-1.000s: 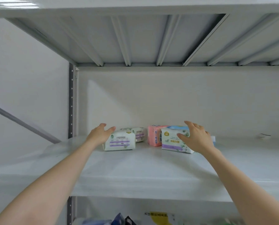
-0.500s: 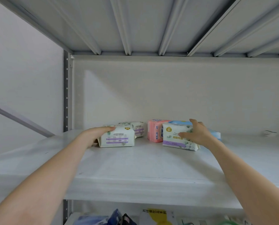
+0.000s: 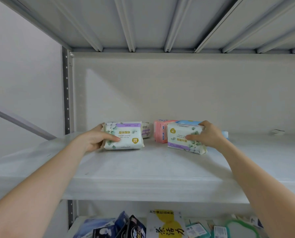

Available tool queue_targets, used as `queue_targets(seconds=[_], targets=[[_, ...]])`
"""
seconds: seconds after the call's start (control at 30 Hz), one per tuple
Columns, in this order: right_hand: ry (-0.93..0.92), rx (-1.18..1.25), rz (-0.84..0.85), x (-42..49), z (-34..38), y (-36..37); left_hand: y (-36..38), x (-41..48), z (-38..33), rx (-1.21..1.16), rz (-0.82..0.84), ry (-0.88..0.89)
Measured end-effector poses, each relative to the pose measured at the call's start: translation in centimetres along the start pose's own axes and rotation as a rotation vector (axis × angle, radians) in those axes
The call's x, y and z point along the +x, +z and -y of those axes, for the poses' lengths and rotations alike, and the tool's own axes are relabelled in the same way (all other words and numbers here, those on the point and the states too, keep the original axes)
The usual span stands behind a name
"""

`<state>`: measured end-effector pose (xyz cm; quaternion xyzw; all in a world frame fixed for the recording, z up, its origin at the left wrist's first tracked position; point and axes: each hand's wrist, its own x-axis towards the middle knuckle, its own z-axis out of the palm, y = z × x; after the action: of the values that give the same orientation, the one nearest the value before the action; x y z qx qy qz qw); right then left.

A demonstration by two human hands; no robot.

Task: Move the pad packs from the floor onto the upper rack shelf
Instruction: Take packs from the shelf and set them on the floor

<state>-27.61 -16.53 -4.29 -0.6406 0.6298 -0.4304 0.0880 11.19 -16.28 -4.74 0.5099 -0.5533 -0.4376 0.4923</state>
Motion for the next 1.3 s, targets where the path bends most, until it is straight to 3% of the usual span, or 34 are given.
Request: queue_targets(seconds=[0.6, 1.0, 1.3], targets=[[0.062, 0.274, -0.1, -8.3, 1.5, -2.3, 3.1, -7.0, -1.0, 0.074, -0.146, 0.172], [0.059, 0.409, -0.234, -14.0, -1.0, -8.0, 9.6, -14.5, -2.1, -0.109, -0.26, 0.311], [0.024, 0.537, -0.2, -18.4, -3.5, -13.2, 15.6, -22.2, -2.2, -0.174, -0.309, 0.356]])
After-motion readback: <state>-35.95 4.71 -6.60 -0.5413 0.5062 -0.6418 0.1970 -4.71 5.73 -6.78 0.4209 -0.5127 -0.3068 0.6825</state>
